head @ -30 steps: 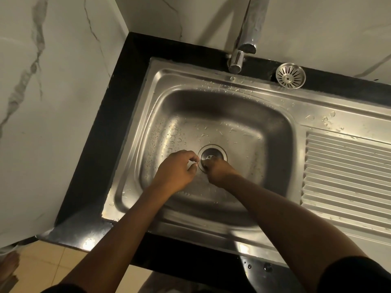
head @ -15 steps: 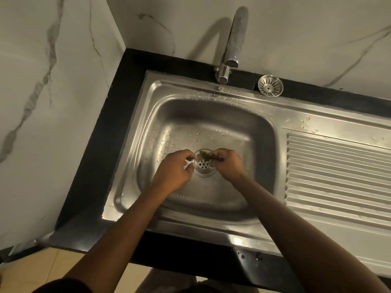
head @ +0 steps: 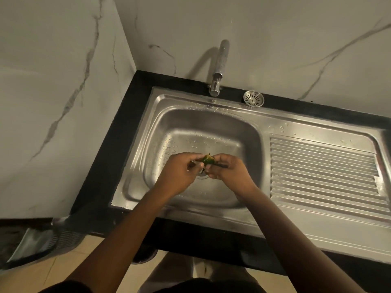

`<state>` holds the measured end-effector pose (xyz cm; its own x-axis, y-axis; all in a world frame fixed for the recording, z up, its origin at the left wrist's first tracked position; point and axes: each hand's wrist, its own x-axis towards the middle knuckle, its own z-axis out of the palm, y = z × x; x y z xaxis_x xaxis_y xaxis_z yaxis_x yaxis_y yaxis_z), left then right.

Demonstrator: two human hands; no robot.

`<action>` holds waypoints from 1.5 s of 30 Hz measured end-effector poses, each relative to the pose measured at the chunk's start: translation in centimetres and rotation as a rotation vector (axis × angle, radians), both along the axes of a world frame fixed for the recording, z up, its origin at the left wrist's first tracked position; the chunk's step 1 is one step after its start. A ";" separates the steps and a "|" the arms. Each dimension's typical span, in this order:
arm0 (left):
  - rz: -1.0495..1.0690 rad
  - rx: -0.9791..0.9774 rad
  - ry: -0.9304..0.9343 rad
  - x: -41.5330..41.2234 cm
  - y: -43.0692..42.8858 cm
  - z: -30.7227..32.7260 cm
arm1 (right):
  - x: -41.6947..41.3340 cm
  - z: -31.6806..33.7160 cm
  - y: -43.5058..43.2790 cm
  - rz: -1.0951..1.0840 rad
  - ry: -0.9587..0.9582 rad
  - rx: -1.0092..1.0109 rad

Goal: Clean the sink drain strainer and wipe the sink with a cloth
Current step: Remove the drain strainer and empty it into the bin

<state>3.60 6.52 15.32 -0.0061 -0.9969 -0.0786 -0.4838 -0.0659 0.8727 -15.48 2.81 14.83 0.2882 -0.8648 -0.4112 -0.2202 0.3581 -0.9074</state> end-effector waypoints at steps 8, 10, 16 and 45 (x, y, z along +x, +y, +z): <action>0.141 -0.022 -0.026 -1.1 6.9 2.3 | -0.3 3.2 4.0 0.141 -0.121 -0.021; 0.193 -0.033 -0.036 -1.0 8.8 2.6 | 0.1 3.8 5.0 0.197 -0.126 -0.035; 0.391 -0.061 -0.062 0.6 16.7 2.5 | 3.2 5.0 10.0 0.330 -0.165 0.022; 0.760 0.432 0.002 14.0 41.0 -19.9 | 22.5 -17.2 29.0 0.356 0.374 0.296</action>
